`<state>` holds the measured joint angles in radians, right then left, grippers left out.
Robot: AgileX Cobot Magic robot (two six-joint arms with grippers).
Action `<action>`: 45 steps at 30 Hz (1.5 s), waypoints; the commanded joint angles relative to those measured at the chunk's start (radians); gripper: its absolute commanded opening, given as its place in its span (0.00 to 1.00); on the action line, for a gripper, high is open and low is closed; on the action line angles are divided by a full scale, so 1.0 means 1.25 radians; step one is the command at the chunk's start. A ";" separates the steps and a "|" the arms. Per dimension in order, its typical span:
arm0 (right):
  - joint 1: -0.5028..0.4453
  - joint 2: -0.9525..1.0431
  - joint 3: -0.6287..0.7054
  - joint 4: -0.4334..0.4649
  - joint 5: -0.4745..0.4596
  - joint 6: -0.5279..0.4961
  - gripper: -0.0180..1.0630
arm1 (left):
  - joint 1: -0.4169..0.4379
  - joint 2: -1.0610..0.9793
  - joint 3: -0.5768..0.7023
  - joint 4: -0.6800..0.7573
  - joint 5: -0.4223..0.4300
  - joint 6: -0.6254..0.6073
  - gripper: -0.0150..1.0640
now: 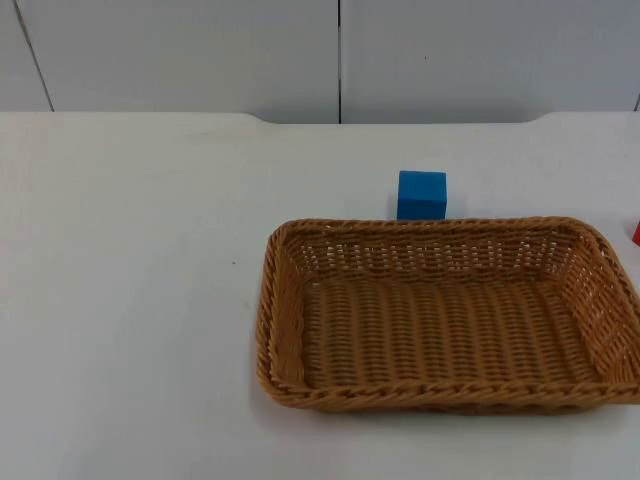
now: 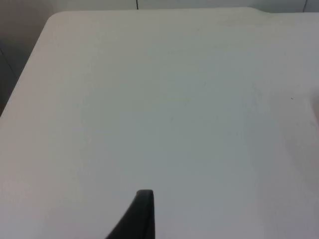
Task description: Place all geometric objects except the red cube into the basket.
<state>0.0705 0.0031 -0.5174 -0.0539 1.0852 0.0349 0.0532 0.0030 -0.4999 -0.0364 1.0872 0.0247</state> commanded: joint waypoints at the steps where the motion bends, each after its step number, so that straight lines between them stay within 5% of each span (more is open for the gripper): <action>1: -0.006 0.010 -0.019 0.003 -0.007 -0.003 0.99 | -0.005 0.001 0.004 0.004 -0.011 -0.003 0.99; 7: -0.006 0.110 -0.075 0.005 -0.020 -0.007 0.99 | -0.005 0.074 -0.003 0.005 -0.019 -0.003 0.99; 20: -0.006 0.455 -0.187 0.008 -0.173 -0.019 0.99 | -0.005 0.432 -0.140 -0.024 -0.166 -0.003 0.99; 45: -0.006 0.664 -0.187 0.008 -0.175 -0.019 0.99 | -0.005 0.695 -0.153 -0.039 -0.235 0.011 0.99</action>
<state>0.0705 0.8348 -0.7446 -0.0478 0.8718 0.0241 0.0532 0.8623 -0.6824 -0.0647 0.8053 0.0313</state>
